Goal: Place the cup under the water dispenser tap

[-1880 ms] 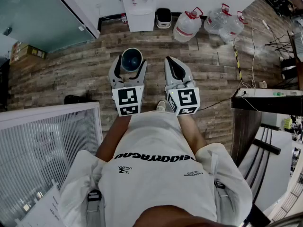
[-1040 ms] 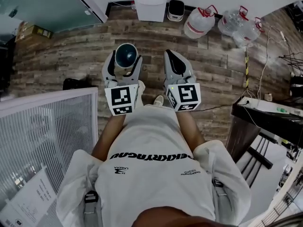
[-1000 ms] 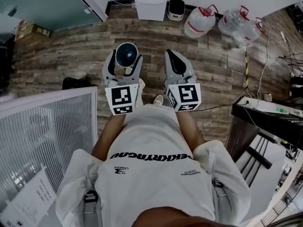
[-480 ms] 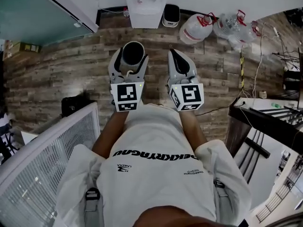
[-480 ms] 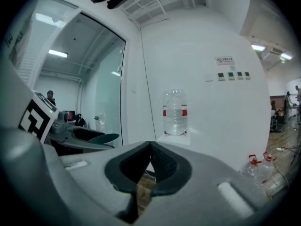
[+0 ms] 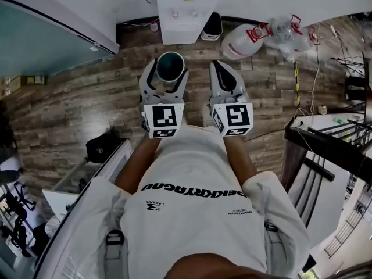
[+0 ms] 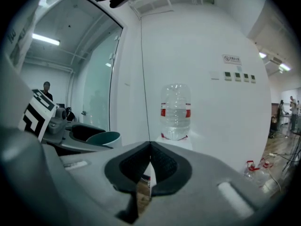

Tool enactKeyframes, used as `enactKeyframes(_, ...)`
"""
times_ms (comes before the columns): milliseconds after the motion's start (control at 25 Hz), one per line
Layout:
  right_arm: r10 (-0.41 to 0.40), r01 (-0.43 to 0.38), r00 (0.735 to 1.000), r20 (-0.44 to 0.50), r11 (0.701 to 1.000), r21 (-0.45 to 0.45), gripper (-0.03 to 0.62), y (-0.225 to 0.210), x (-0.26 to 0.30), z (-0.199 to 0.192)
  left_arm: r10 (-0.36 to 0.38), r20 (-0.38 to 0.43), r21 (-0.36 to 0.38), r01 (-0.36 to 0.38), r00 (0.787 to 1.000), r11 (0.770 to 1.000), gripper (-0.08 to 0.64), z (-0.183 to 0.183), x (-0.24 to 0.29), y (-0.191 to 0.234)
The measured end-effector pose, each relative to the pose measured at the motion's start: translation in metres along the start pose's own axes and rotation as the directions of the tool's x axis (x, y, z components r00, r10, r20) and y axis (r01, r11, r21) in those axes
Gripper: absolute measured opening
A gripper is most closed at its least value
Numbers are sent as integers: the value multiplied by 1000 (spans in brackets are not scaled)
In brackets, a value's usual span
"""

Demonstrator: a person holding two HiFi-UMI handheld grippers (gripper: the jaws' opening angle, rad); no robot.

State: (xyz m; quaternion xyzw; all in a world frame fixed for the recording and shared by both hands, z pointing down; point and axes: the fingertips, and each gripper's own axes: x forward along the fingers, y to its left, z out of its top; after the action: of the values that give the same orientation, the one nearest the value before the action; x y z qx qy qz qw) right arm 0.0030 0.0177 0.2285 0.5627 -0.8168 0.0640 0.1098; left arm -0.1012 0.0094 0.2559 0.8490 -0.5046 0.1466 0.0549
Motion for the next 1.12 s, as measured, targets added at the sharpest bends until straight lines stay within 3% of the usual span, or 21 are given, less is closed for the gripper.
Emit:
enactKeyframes(480, -20, 18, 999, -43, 999, -39, 0, 4, 58, -3, -15, -36, -15, 14, 999, 1000, 354, -20, 38, 44)
enactKeyframes(1120, 5, -1, 996, -87, 999, 52, 0, -57, 124, -59, 50, -83, -47, -54, 995, 997, 355, -45, 139, 49)
